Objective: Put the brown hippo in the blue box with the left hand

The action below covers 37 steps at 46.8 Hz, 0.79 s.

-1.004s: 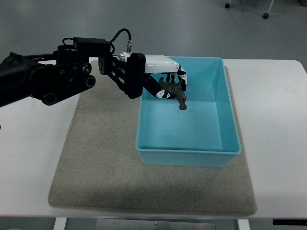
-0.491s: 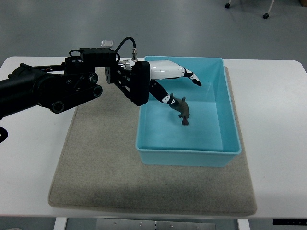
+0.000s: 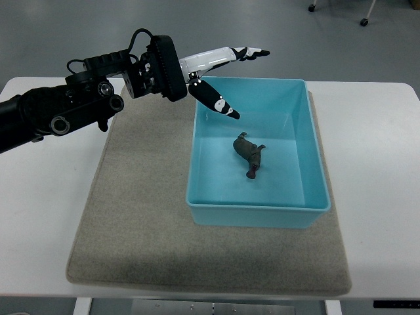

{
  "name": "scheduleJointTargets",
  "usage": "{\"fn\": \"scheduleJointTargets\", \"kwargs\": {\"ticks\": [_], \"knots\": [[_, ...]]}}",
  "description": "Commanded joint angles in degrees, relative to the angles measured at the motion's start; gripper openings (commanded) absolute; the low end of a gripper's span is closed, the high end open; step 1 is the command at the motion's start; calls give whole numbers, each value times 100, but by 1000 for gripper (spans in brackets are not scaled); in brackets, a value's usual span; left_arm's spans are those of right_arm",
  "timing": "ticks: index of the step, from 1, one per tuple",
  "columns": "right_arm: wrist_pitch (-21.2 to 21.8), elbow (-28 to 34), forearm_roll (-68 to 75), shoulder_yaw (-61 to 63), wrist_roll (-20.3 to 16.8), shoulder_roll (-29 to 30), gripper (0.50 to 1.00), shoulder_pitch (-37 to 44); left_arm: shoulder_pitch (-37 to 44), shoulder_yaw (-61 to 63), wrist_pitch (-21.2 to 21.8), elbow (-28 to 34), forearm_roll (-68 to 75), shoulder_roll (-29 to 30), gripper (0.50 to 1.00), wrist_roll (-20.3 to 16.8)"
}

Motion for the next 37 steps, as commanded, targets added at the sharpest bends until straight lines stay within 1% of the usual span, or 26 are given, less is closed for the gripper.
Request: {"fn": "scheduleJointTargets", "kwargs": {"ticks": [1,6,10,16,21,27,35,37], "knots": [[-1,0,0,0,-1,0,936,-3,20,-86,-130,2,-894,207,1000,1],[-1,0,0,0,-1,0,936,-3,20,-95,-648,72,-1897,436,1000,18],[-1,0,0,0,-1,0,936,-3,90,-95,-1027,143,-2398,620,1000,44],[-1,0,0,0,-1,0,936,-3,239,-113,-1554,300,-3083,840,1000,264],[-1,0,0,0,-1,0,936,-3,397,-131,-1941,538,-3865,919,1000,668],[-1,0,0,0,-1,0,936,-3,590,-297,-2231,705,-4736,999,1000,1178],[-1,0,0,0,-1,0,936,-3,1188,-1210,-2802,766,-4966,1016,1000,1933],[-1,0,0,0,-1,0,936,-3,1320,-1439,-2890,819,-4992,1008,1000,2109]]}}
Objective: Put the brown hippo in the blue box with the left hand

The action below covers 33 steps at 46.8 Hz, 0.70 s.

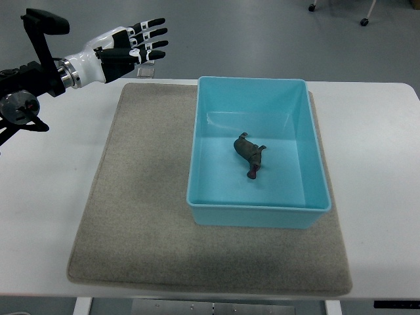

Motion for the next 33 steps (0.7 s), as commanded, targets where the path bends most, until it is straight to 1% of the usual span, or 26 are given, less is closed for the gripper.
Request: {"fn": "scheduleJointTargets", "kwargs": {"ticks": [1,6,12,17,25,33], "knots": [[1,0,0,0,0,0,936,0,257,-447,-186,97,-50,-22,1000,348],[1,0,0,0,0,0,936,9,468,-773,-291,264,-243,-40,1000,700],[1,0,0,0,0,0,936,0,679,-1089,-294,545,-656,-84,1000,1139],[1,0,0,0,0,0,936,0,750,-1292,-294,695,-745,-154,1000,1385],[1,0,0,0,0,0,936,0,1005,-1810,-294,1020,-657,-488,1000,1614],[1,0,0,0,0,0,936,0,1058,-2100,-294,1108,-745,-655,1000,1597]]}}
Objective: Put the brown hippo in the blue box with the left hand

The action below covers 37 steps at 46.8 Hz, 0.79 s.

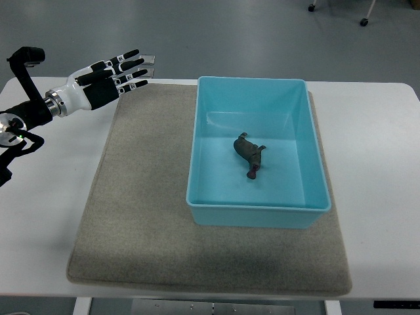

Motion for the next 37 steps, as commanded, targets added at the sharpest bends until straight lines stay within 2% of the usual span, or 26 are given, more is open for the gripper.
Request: {"fn": "scheduleJointTargets", "kwargs": {"ticks": [1,37], "knots": [[-1,0,0,0,0,0,936,-1,2,-116,1,22,-44,-36,1000,-39],[-1,0,0,0,0,0,936,-1,29,-266,1,224,-395,-220,1000,-109]]}}
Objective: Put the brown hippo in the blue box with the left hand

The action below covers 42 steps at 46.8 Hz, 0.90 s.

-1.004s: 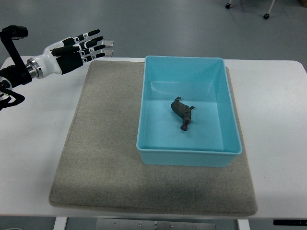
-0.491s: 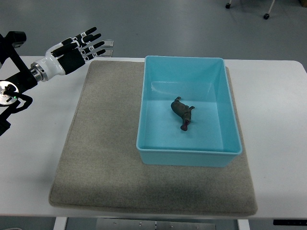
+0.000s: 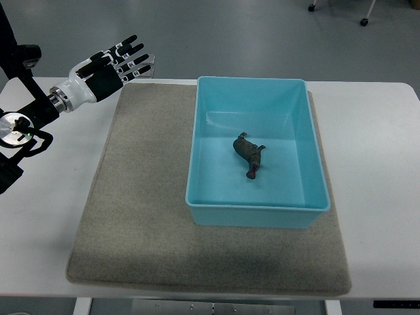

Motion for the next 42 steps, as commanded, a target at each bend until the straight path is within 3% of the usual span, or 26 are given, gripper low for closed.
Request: {"fn": "scheduleJointTargets", "kwargs": {"ticks": [1,14,42], "knots": [[1,0,0,0,0,0,936,-3,-9,1,0,62,23,-6,1000,-1],[1,0,0,17,0,0,936,-3,-9,10,0,71,58,-32,1000,-256],[1,9,-70,-26,0,0,936,-38,9,10,0,62,41,-24,1000,-256]]}}
